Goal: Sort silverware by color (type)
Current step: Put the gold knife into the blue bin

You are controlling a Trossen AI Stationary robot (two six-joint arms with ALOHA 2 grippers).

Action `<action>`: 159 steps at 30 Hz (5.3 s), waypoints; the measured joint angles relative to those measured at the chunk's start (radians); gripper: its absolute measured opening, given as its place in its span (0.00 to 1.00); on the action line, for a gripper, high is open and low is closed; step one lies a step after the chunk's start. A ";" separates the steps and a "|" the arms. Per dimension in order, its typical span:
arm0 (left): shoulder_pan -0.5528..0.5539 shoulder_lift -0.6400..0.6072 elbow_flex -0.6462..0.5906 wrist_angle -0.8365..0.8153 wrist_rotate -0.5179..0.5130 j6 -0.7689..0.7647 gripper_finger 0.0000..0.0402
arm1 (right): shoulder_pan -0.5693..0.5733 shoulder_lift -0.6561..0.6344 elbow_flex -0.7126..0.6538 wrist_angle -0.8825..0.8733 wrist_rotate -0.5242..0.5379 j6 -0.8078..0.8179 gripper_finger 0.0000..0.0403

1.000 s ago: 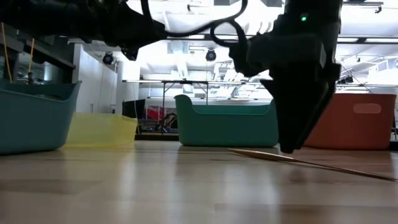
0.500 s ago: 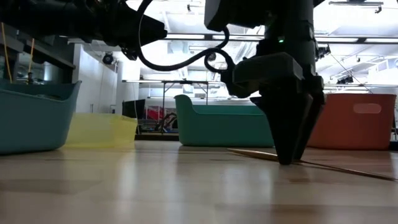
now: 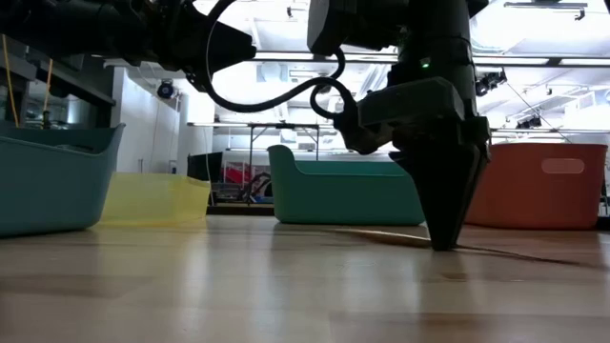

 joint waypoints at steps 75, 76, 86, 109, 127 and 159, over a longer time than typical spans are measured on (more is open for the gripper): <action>0.015 0.081 0.098 -0.175 -0.012 -0.070 0.02 | 0.071 -0.486 -0.394 0.603 0.294 -0.104 0.00; 0.020 0.126 0.130 -0.190 0.001 -0.073 0.02 | 0.071 -0.486 -0.383 0.557 0.296 -0.102 0.00; 0.048 0.424 0.346 -0.448 0.014 -0.034 0.00 | 0.115 -0.486 -0.320 0.248 0.358 -0.073 0.00; 0.071 0.614 0.344 -0.384 -0.014 -0.038 0.00 | 0.205 -0.486 -0.377 0.323 0.389 0.061 0.00; 0.061 0.571 0.303 -0.366 -0.041 -0.020 0.00 | 0.138 -0.377 -0.377 0.434 0.256 -0.114 0.48; -0.060 0.577 0.307 -0.368 -0.025 0.062 0.00 | 0.159 -0.443 -0.377 0.390 0.371 -0.156 0.51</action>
